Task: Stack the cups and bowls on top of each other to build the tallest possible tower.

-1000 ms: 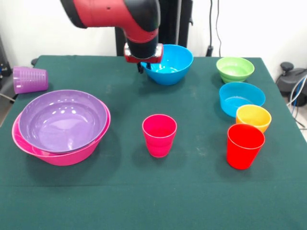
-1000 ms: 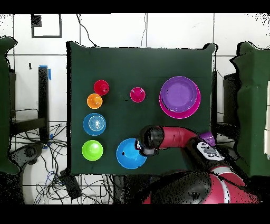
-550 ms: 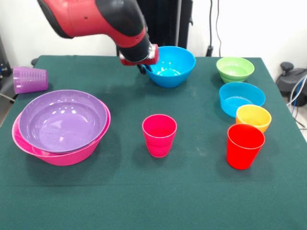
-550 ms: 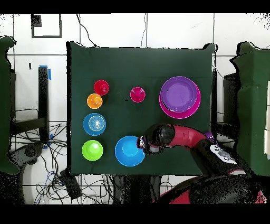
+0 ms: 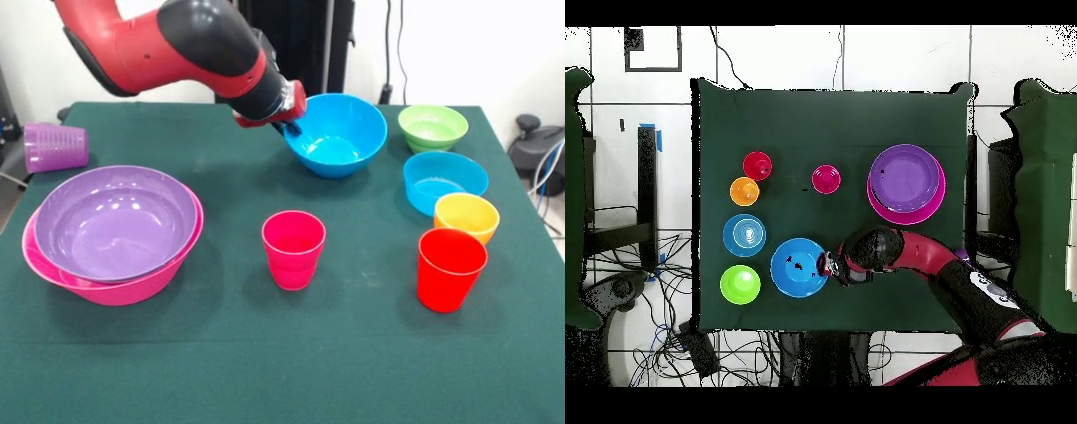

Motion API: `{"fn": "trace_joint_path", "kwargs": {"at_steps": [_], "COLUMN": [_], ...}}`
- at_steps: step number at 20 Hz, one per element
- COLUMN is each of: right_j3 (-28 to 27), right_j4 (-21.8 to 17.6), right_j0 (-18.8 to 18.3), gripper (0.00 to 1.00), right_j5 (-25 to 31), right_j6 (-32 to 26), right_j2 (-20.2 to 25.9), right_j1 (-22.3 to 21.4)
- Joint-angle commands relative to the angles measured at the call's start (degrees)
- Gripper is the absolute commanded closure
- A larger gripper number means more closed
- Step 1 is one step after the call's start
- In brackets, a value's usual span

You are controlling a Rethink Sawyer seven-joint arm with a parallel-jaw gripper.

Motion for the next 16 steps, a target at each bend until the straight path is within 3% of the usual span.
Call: {"fn": "trace_joint_path", "kwargs": {"at_steps": [1,16], "right_j3": [-7.19,-12.14], "right_j4": [-0.35,-6.25], "right_j0": [-2.47,-8.95], "gripper": [1.0,1.0], "right_j5": [8.1,15.04], "right_j6": [-22.85,-36.25], "right_j2": [9.54,15.37], "right_j1": [4.28,9.98]}}
